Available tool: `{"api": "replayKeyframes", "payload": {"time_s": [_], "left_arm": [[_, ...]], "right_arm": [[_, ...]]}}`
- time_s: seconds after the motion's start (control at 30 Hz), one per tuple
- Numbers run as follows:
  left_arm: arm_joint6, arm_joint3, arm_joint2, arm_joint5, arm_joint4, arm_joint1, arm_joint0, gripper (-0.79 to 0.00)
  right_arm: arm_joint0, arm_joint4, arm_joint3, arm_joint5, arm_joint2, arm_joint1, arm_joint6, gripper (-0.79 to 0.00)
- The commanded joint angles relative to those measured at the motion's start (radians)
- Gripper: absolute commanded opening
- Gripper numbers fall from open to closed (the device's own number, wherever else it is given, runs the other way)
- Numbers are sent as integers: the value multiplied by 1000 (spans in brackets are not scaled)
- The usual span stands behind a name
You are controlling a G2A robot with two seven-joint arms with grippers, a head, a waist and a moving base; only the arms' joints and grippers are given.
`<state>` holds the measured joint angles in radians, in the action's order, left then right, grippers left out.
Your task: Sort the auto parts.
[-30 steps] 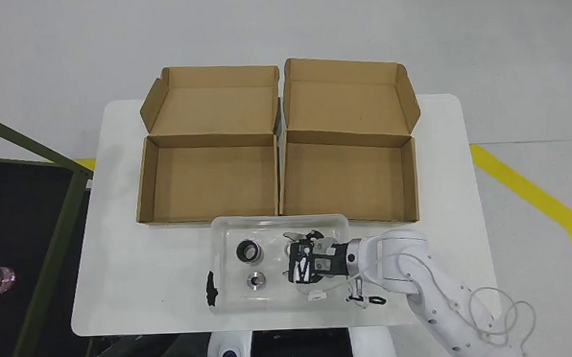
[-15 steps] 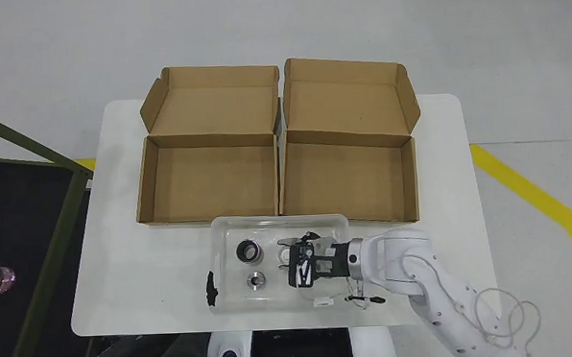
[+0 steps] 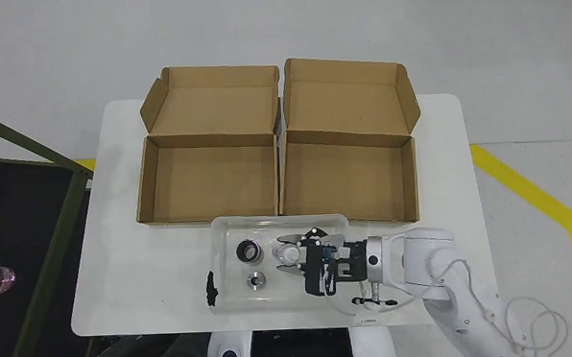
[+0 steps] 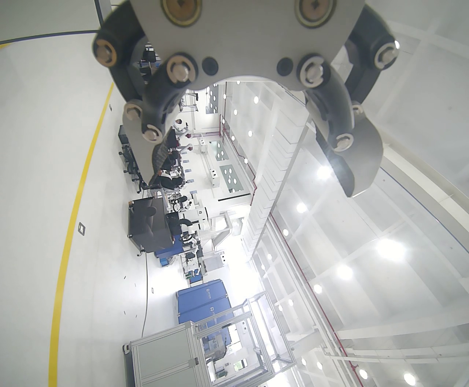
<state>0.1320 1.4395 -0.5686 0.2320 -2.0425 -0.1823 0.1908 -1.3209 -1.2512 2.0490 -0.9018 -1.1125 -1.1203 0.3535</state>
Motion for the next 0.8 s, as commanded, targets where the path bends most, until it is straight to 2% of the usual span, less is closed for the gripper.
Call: {"api": "replayKeyframes", "payload": {"time_s": [0.0,0.37,0.77], "left_arm": [[0,0,0,0,0,0,0,0],[0,0,0,0,0,0,0,0],[0,0,0,0,0,0,0,0]], "right_arm": [[-2,15,6,3,-14,2,-23,-785],[10,88,14,53,-103,10,-137,-785],[55,170,-32,107,-143,12,-180,-785]]}}
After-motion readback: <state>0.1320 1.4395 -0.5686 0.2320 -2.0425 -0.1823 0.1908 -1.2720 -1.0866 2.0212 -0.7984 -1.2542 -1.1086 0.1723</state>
